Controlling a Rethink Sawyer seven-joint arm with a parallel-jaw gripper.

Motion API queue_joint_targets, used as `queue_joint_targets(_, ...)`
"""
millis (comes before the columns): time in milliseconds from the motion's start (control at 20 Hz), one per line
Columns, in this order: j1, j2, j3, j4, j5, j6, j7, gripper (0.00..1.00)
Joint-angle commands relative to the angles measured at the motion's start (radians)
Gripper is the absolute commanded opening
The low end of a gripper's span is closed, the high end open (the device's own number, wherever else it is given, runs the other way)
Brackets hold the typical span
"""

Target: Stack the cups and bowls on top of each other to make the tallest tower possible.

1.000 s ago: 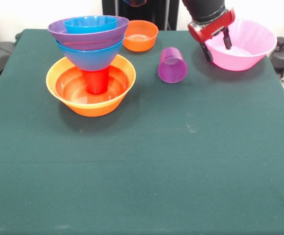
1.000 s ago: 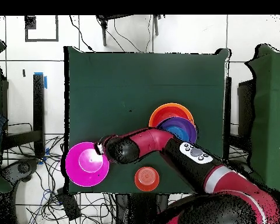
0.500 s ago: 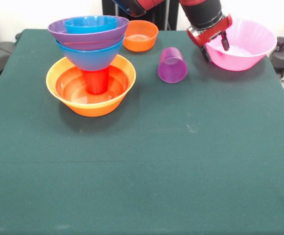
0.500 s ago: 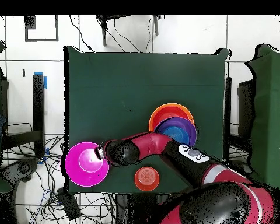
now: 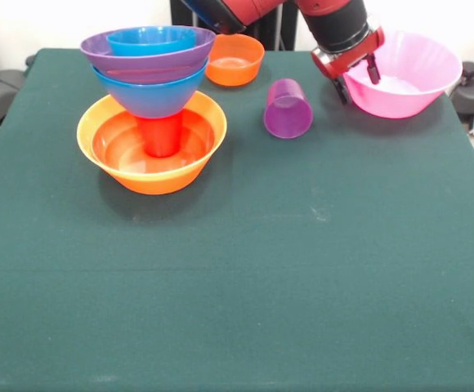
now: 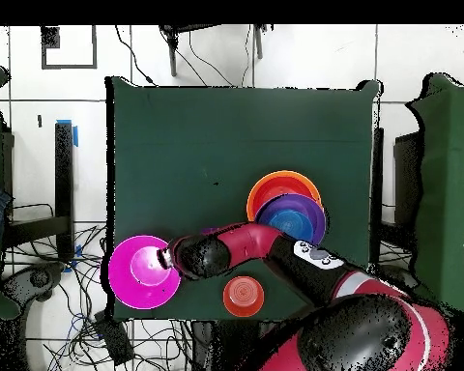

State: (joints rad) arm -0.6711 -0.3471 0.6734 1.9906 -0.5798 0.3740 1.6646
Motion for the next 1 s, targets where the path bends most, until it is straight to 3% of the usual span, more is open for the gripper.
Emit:
queue_joint_targets(50,0.016,0.052,-0.042,-0.109,-0.086,0.082,-0.101,1.0)
queue_joint_targets(1000,0.089,0.095,-0.099,-0.177,-0.2,0.042,-0.068,1.0)
